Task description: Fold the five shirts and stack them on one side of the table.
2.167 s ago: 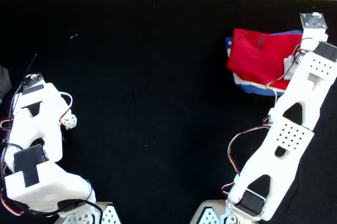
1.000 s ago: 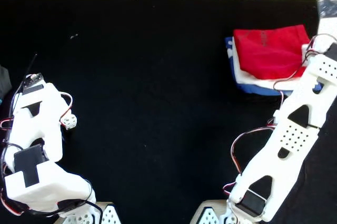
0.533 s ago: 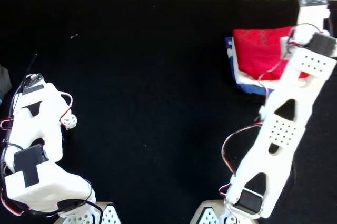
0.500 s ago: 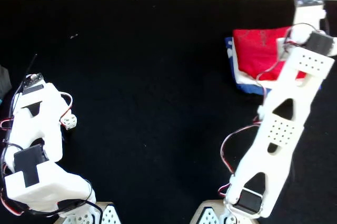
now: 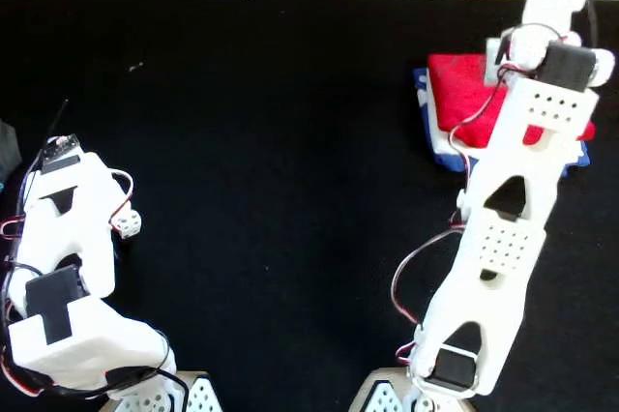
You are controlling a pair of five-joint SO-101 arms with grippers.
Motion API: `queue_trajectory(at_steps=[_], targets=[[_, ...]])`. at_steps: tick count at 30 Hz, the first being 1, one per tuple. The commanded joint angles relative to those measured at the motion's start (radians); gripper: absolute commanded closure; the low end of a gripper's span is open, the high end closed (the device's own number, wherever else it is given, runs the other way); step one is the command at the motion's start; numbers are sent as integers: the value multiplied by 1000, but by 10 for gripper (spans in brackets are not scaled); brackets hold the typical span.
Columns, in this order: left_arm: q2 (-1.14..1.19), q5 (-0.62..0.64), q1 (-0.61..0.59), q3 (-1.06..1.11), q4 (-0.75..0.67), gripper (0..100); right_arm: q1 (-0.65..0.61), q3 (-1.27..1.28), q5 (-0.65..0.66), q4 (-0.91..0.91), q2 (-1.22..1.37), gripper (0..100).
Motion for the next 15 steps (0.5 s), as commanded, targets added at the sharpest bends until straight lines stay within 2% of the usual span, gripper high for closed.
queue_trajectory(at_steps=[1,5,9,15], targets=[[-2,6,5,4,-37,991,-73,223,-51,16,-315,969],[-2,6,5,4,-37,991,-170,697,-98,12,-668,969],[-2,6,5,4,-37,991,-275,1179,-98,-19,-906,972],[-2,6,5,4,-37,991,-406,1888,-100,-317,-1201,972]])
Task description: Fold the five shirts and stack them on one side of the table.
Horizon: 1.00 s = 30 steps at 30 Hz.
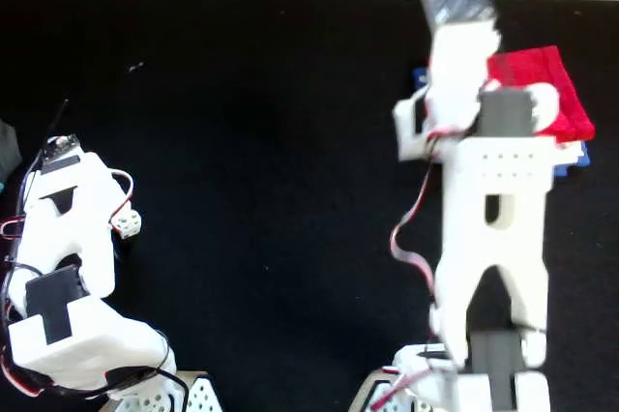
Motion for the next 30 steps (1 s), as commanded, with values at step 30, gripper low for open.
queue_trajectory(at_steps=[30], targets=[[-1,3,-156,-234,224,986,-73,1461,-9,-1047,-386,968]])
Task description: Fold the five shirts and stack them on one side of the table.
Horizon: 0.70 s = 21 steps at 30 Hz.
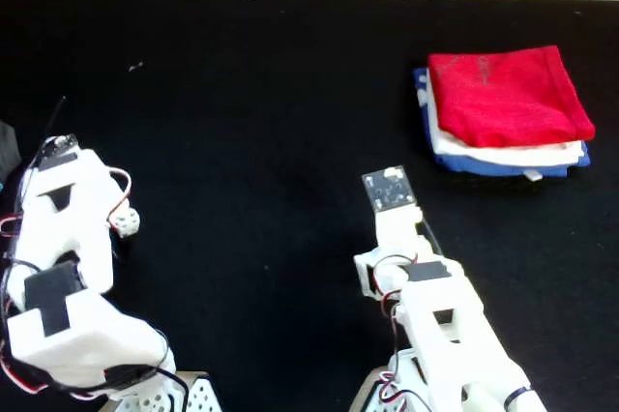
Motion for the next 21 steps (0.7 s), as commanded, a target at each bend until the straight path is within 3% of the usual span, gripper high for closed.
queue_trajectory(at_steps=[1,4,8,21], targets=[[-8,0,-157,-239,210,980,15,2,-8,-27,7,968],[15,-89,-320,-515,344,900,15,4,-5,-27,7,968],[128,-209,-423,-854,465,774,13,4,-5,-25,7,968],[710,-224,-453,-1620,489,769,13,4,-6,-25,10,968]])
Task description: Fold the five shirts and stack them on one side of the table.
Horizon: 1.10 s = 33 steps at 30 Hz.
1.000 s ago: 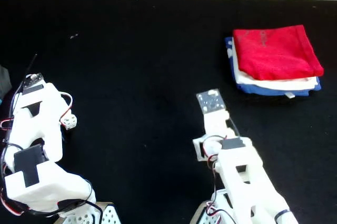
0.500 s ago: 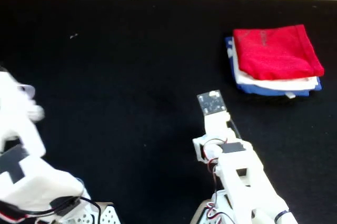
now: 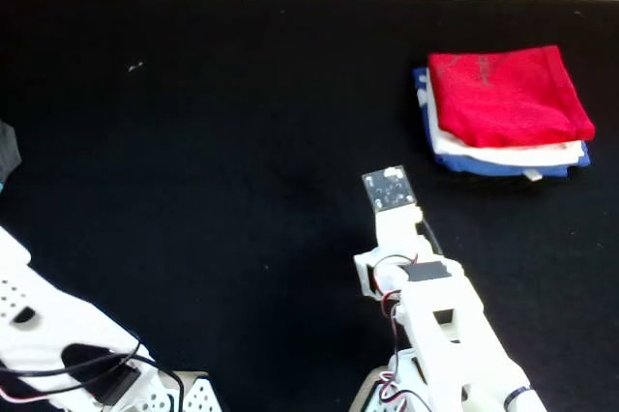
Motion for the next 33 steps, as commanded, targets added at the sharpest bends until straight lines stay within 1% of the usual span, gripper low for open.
queue_trajectory(at_steps=[1,7,8,11,12,13,14,17,21,24,27,33], targets=[[125,-8,-5,-231,2,769,13,4,-6,-24,10,968],[381,-5,21,-544,9,777,13,4,-6,-24,12,968],[414,-5,24,-590,11,811,13,4,-6,-24,12,968],[473,-3,44,-710,64,1000,13,2,-6,-25,13,968],[479,-3,54,-746,94,977,13,2,-6,-25,13,968],[479,-3,70,-757,114,975,13,2,-6,-25,13,968],[469,-3,88,-753,130,996,13,2,-8,-25,13,968],[387,0,139,-750,178,992,13,2,-8,-25,13,968],[216,75,232,-743,239,992,13,2,-8,-25,13,968],[59,117,295,-740,242,992,13,2,-8,-25,13,968],[-93,121,377,-740,244,992,13,2,-8,-25,13,968],[-377,121,585,-740,244,992,13,2,-8,-27,13,968]])
